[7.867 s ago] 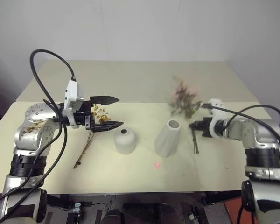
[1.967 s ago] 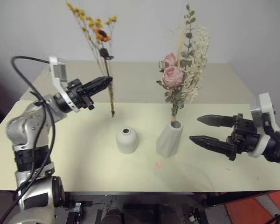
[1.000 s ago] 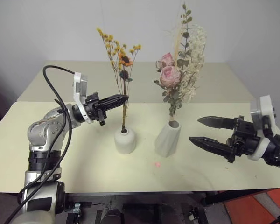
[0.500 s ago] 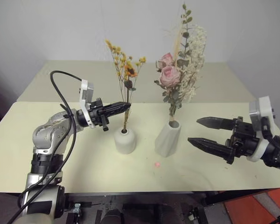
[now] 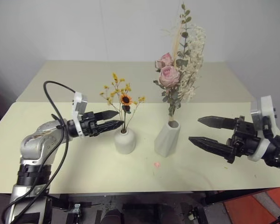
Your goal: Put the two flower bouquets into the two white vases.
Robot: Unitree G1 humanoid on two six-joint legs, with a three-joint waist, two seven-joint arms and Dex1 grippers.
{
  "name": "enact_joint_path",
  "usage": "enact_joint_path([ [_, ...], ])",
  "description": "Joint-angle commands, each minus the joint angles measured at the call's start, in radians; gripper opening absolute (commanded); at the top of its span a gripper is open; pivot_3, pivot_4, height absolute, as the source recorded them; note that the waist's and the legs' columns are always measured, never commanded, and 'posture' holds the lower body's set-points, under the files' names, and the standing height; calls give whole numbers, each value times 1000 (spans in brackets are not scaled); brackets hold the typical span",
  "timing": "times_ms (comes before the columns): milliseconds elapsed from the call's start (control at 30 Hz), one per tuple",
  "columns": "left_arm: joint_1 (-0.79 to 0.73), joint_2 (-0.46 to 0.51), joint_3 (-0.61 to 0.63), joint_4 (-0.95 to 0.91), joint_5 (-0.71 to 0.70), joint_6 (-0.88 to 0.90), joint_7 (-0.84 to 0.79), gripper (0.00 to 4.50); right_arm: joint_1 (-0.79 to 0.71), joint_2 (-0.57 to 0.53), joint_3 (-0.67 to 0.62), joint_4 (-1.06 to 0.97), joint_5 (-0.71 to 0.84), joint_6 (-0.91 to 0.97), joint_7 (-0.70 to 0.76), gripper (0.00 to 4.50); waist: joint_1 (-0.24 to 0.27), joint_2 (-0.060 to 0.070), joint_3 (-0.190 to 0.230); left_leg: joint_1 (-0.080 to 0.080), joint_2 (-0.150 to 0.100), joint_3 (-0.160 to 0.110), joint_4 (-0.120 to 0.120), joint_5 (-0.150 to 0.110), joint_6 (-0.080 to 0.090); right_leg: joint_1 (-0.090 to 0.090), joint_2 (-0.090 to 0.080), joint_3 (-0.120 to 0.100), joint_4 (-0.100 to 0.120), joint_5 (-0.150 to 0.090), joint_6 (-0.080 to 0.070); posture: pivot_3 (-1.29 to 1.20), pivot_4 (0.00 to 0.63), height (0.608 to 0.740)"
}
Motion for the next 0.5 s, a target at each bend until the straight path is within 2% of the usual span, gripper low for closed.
enact_joint_path([
  [33, 56, 72, 58, -82, 2, -19, -3, 4482, 2, 1, -19, -2, -18, -28, 23, 4500, 0, 0, 0, 0, 0, 0, 0, 0, 0, 0, 0, 0, 0, 0, 0, 0, 150, 740],
  [267, 129, 226, 101, -113, 43, -149, -119, 4482, 33, -16, -37, 70, -89, -33, 96, 4500, 5, 0, 0, 0, 0, 0, 0, 0, 0, 0, 0, 0, 0, 0, 0, 0, 150, 740],
  [500, 114, 264, 109, -141, 26, -201, -153, 4482, 14, -47, -40, 179, -170, -50, 188, 4500, 4, 0, 0, 0, 0, 1, -1, 0, 0, 0, 0, 0, 0, 0, 0, 0, 150, 740],
])
